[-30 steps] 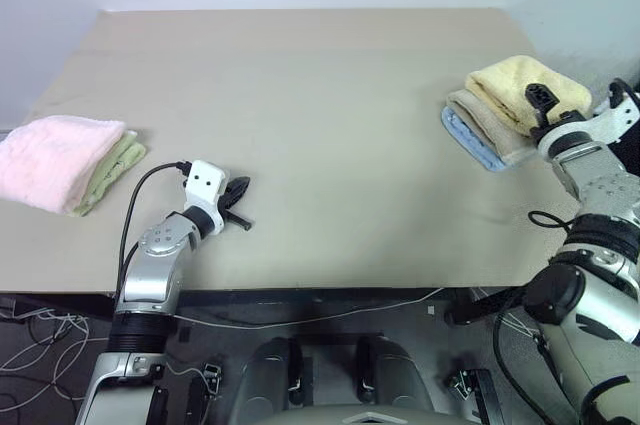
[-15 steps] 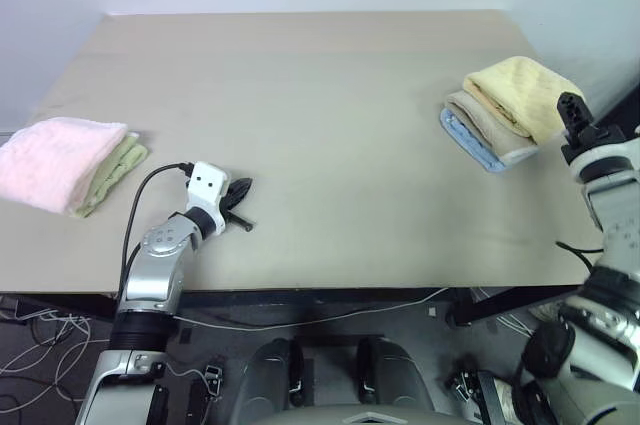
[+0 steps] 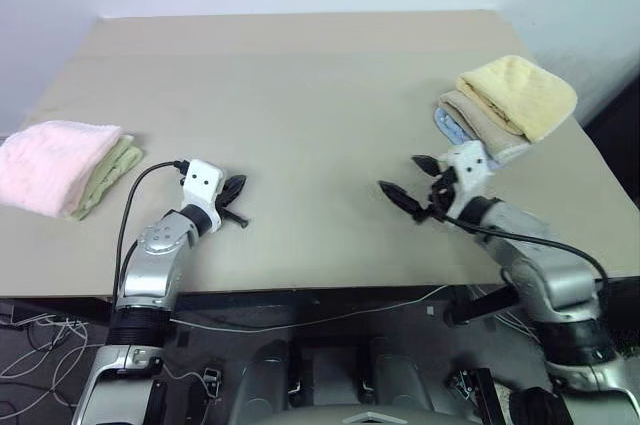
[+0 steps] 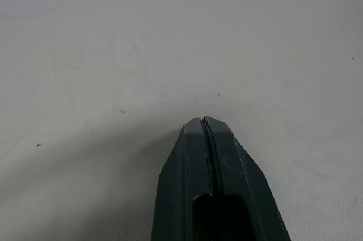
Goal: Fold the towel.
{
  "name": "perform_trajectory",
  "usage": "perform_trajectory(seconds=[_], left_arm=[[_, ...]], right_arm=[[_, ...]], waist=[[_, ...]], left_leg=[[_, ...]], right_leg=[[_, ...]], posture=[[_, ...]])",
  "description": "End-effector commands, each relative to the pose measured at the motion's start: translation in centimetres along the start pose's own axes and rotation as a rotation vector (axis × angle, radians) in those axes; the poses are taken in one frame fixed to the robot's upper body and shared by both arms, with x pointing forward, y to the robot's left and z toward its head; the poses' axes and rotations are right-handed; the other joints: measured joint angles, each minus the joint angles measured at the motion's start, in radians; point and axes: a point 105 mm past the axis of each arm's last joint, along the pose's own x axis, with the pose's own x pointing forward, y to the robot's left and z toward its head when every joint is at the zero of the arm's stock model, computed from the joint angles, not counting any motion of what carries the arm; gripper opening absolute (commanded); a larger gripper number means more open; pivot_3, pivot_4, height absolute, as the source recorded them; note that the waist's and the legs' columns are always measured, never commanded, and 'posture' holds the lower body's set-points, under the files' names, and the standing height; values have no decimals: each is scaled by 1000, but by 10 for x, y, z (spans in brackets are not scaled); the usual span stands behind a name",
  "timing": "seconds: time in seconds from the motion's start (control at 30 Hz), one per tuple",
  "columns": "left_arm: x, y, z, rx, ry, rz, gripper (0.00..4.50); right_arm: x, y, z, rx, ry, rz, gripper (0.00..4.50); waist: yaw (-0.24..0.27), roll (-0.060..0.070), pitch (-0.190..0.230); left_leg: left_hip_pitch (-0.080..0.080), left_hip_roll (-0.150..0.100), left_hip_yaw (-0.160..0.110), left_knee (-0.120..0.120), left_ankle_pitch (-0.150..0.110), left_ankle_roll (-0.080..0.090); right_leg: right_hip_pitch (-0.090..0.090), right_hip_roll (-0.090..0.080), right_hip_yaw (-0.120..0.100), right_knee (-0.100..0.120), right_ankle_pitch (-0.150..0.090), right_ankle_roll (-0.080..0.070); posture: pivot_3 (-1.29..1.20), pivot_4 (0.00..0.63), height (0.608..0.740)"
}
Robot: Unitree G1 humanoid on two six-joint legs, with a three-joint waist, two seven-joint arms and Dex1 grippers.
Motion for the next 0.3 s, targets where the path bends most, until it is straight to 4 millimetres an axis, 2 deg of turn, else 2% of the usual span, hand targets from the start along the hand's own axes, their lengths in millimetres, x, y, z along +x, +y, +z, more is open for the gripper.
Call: perform_trajectory(seconds=[0.03,0.17,0.3], left_arm=[[-15,12,1,11,-5,50,0],[-24,11,-1,7,3,60,0],[-27,4,-1,3,2,38,0]], right_arm=[[17,4,0,-70,-25,7,4488],[31,9,-10,-75,-19,12,4488],[34,14,-15,-89,-18,23,4488]], waist=[[1,0,0],[1,0,0],[3,0,0]], left_leg=[[0,0,0,0,0,0],[-1,0,1,-1,1,-1],[0,-1,1,0,0,0]], right_leg=[[0,0,0,0,0,0],[0,0,0,-1,0,0],[0,0,0,-1,0,0]], posture=[[0,150,740],[0,150,740],[0,150,740]])
